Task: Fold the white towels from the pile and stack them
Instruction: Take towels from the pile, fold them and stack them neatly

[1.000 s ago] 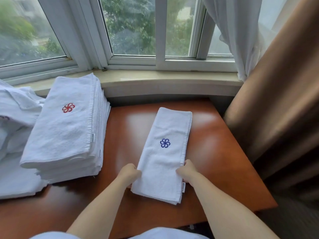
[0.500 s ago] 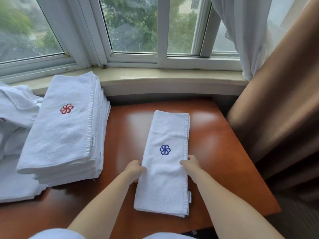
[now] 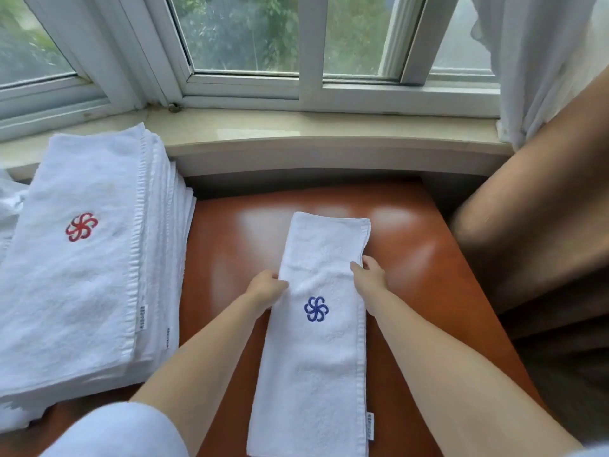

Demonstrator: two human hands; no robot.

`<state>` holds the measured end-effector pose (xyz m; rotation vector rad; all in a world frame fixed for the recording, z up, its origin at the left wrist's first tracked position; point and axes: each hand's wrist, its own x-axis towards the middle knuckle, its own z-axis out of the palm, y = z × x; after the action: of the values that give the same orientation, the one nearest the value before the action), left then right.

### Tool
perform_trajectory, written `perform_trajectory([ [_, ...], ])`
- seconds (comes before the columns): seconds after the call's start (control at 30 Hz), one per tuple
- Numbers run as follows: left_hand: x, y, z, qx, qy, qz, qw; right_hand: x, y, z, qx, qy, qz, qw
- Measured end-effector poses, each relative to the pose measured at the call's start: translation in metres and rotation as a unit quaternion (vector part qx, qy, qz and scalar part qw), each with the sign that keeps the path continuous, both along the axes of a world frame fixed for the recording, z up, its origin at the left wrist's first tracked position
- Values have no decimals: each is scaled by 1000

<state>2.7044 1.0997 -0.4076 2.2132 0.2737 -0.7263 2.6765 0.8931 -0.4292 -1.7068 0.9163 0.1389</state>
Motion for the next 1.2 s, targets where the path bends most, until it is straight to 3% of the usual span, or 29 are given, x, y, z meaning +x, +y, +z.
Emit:
perform_trajectory([
  [0.23, 58, -27, -4, -132, 21, 91, 987, 50, -8, -13, -2, -28, -14, 1000],
  [0.4, 80, -35, -14, -159, -37, 202, 966, 71, -7, -11, 0, -78, -54, 995],
  [0.6, 74, -24, -21, -109, -9, 169, 980, 66, -5, -10, -27, -3, -30, 999],
  [0.73, 59, -16, -11, -63, -20, 12, 998, 44, 1, -2, 22, 0, 105, 994],
  [0.83, 45, -7, 4, 0, -100, -65, 993, 30, 9, 15, -44, -46, 209, 976],
  [0.97, 15, 8, 36, 5, -169, -19, 985, 19, 27, 53, -101, -105, 223, 964],
  [1.2, -30, 48, 111, -27, -286, 55, 956, 1, 59, 122, -76, -200, 259, 942],
])
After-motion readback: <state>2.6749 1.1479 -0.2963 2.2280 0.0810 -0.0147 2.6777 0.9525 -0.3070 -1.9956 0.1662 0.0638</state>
